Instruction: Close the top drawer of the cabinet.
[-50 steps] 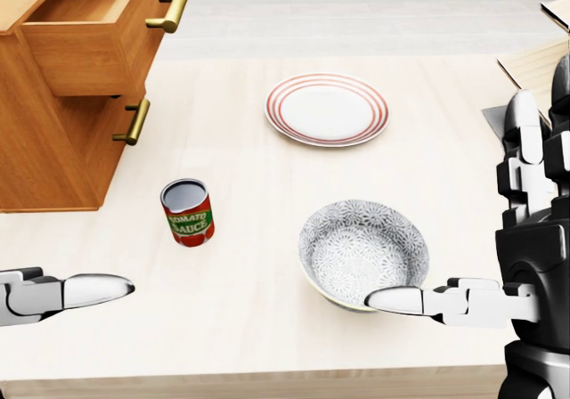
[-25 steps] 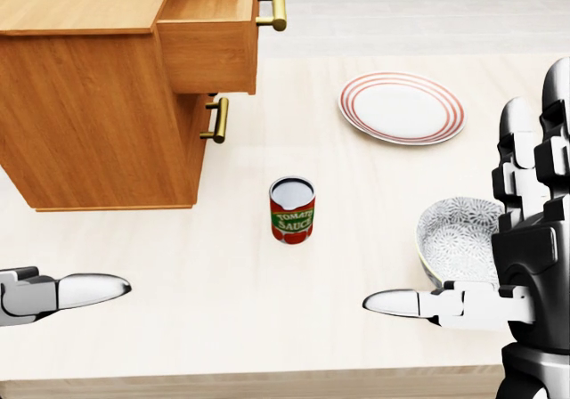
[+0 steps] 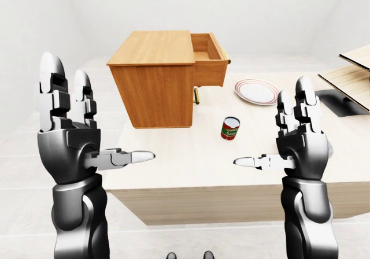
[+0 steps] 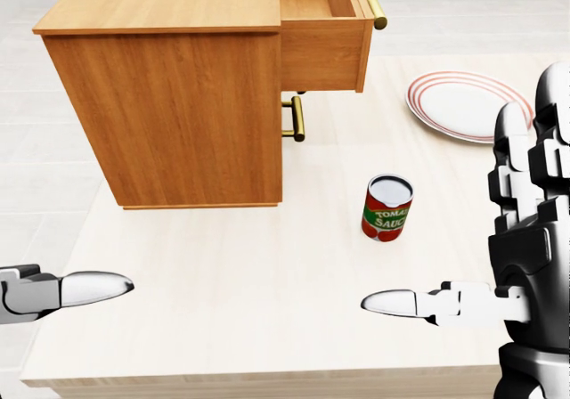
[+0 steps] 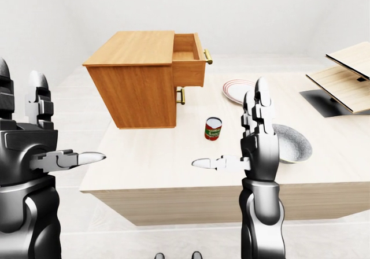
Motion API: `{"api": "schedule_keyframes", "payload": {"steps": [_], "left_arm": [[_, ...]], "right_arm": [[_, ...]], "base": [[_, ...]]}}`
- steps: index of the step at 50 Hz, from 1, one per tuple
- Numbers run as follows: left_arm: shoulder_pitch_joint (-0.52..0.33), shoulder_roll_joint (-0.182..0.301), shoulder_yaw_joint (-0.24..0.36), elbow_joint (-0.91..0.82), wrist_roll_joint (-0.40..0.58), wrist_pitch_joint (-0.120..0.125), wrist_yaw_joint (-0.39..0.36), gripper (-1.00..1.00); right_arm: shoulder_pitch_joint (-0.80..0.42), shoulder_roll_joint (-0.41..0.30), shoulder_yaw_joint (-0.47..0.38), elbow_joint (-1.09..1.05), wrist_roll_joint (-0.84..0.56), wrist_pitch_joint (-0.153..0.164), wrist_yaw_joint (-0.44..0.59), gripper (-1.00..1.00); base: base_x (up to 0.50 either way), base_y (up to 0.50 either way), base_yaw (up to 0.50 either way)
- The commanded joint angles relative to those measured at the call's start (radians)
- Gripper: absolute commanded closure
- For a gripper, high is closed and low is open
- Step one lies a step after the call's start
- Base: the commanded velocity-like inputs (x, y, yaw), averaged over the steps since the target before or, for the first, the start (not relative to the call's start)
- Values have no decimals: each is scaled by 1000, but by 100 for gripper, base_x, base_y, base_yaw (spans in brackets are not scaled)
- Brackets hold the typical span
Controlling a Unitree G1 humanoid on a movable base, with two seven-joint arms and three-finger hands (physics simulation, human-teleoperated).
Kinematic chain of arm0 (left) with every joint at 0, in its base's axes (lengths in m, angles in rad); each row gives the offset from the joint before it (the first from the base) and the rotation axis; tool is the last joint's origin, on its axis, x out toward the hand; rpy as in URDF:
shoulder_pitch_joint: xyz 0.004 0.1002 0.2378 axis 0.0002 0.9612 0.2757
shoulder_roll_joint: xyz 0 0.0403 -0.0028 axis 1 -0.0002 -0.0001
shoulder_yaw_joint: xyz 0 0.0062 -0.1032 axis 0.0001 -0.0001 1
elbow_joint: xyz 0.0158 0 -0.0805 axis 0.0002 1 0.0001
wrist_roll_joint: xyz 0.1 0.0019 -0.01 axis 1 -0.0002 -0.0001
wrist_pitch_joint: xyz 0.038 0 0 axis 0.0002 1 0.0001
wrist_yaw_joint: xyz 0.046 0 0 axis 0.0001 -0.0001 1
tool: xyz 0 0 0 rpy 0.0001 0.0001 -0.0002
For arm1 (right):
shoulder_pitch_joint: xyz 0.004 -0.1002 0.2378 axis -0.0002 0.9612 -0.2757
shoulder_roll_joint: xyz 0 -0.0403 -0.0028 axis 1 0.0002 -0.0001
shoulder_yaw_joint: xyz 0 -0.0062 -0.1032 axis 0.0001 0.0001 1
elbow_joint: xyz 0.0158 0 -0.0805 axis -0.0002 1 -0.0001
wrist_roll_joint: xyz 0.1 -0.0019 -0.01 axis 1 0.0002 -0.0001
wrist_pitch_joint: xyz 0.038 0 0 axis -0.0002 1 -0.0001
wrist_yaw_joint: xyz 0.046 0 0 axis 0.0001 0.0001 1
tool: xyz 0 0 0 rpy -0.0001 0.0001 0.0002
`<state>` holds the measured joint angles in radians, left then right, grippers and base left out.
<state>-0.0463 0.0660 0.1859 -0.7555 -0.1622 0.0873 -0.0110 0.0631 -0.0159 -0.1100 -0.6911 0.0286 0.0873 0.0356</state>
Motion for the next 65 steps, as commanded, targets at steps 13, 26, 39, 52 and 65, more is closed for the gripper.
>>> {"api": "schedule_keyframes", "payload": {"steps": [13,26,39,52,65], "left_arm": [[10,-6,-11,-1,12,0,-8,-100],[17,-9,-14,12,15,0,-14,-100],[-1,-6,-7,1,5,0,-10,-100],[19,-11,-13,10,11,0,-17,-100],[46,-20,-28,30,26,0,-30,-100]], "right_arm": [[4,-3,8,0,12,0,4,-100],[7,-3,14,9,-6,0,10,-100],[5,-1,5,32,-6,0,8,-100],[-3,0,11,47,-18,0,-7,-100],[-103,-19,6,126,-31,0,-25,-100]], "base": [[14,0,0],[50,0,0],[45,0,0],[1,0,0],[0,0,0]]}}
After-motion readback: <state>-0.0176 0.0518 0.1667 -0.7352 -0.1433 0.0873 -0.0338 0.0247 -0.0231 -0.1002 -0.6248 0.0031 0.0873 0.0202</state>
